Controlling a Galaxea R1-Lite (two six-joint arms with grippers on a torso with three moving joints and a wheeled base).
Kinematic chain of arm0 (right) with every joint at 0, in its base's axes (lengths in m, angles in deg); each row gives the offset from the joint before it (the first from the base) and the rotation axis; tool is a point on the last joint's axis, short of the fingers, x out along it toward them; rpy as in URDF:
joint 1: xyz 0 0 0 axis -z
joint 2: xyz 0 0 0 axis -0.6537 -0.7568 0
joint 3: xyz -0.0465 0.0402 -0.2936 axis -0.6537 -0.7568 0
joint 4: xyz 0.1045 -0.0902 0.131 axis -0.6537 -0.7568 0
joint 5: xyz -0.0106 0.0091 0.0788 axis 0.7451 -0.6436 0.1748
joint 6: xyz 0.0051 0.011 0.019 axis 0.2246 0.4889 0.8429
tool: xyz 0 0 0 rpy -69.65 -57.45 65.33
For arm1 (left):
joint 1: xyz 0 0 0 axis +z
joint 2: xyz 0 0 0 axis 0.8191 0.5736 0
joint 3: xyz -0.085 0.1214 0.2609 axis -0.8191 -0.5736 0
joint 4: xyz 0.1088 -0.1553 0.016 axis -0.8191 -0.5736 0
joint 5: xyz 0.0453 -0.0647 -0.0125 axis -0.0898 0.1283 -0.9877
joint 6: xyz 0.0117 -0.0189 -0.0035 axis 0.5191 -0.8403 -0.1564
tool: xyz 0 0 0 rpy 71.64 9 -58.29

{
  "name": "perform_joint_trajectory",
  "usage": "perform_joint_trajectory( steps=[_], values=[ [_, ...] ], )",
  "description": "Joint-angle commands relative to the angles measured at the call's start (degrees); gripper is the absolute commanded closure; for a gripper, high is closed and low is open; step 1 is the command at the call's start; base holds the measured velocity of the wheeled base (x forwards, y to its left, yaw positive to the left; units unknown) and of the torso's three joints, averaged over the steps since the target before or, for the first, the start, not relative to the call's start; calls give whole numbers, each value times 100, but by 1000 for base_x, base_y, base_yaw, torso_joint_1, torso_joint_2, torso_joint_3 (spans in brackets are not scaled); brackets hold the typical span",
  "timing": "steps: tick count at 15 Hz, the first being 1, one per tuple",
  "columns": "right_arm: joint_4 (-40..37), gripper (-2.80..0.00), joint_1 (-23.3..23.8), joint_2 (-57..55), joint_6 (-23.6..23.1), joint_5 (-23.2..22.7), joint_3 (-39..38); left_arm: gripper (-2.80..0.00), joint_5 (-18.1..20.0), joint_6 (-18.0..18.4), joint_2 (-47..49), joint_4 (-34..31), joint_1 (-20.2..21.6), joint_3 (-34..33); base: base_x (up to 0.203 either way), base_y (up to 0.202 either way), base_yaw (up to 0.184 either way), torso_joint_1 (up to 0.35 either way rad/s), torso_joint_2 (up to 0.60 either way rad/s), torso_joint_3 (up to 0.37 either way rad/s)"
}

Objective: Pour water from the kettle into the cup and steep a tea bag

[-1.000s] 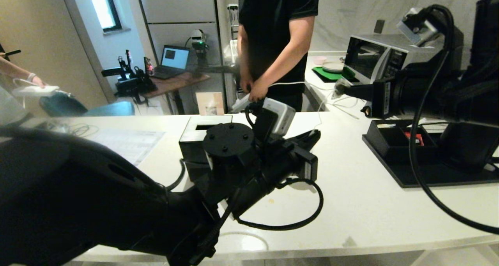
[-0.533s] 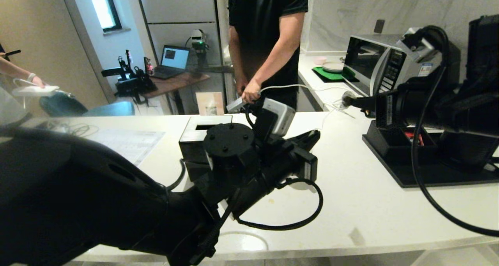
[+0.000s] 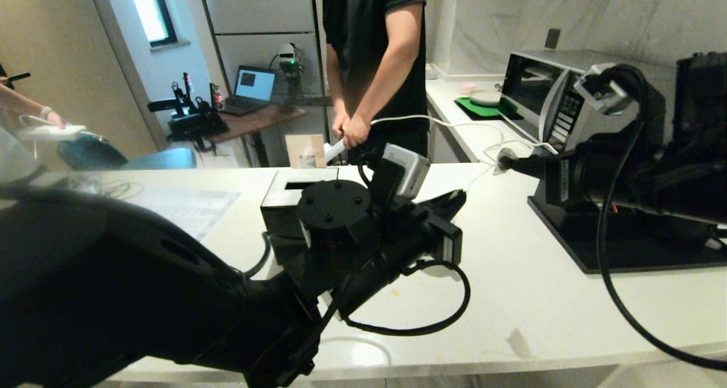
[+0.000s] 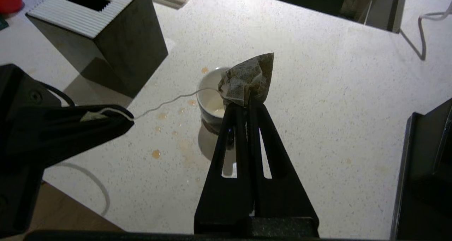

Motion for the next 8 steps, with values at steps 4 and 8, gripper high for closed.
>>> perform_joint_trajectory(
  steps=[4, 8],
  values=[
    [12, 0, -2, 81, -19, -5, -351, 0, -3, -5, 15, 44, 9, 0, 0, 0, 0, 0, 0, 0],
    [31, 0, -10, 161, -36, -5, -624, 0, -1, -5, 15, 44, 5, 0, 0, 0, 0, 0, 0, 0]
  ],
)
